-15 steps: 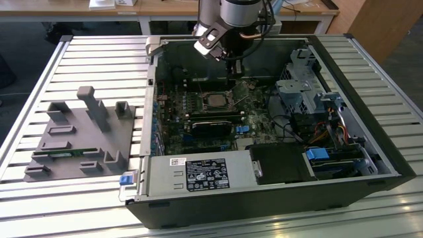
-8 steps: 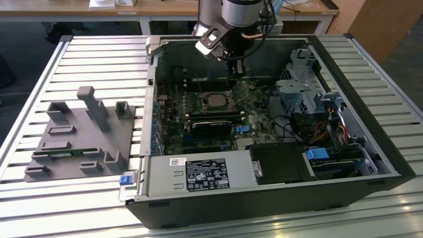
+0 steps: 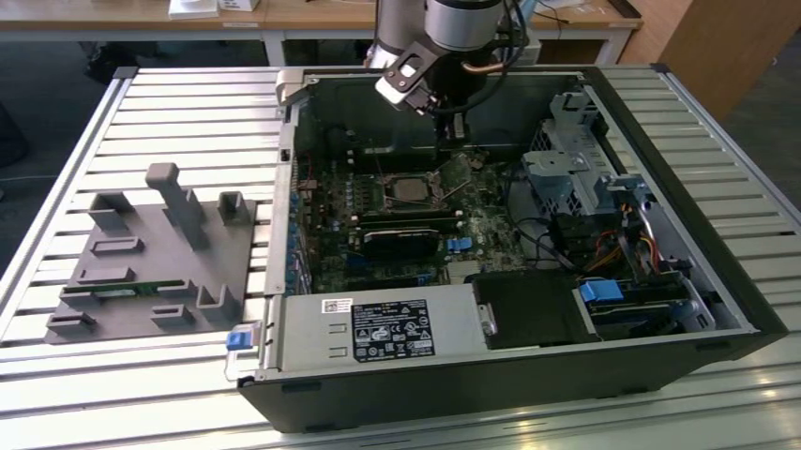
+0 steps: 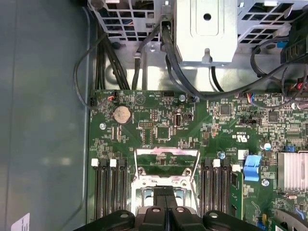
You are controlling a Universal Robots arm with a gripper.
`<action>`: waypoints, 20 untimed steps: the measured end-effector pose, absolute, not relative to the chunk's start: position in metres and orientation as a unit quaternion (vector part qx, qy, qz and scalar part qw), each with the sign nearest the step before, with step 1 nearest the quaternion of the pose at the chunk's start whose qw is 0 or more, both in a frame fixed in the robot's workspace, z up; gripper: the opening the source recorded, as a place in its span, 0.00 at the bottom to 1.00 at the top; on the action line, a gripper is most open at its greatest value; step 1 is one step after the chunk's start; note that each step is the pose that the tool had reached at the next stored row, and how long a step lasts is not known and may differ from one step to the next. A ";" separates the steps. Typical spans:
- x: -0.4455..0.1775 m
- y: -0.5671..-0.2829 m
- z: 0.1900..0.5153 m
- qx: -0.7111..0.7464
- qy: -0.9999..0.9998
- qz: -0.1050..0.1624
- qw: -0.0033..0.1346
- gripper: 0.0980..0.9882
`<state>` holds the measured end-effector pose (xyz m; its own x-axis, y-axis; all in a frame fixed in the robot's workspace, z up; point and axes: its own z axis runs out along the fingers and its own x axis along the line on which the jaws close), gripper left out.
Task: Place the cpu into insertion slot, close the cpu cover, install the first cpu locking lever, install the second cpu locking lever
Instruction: 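Close the cpu cover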
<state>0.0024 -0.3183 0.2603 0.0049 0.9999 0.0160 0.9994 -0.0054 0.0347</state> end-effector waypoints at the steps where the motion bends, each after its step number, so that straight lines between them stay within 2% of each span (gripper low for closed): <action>1: 0.003 -0.318 0.260 0.709 0.705 0.018 0.007 0.01; 20: 0.020 -0.318 0.260 0.708 0.706 0.018 0.007 0.01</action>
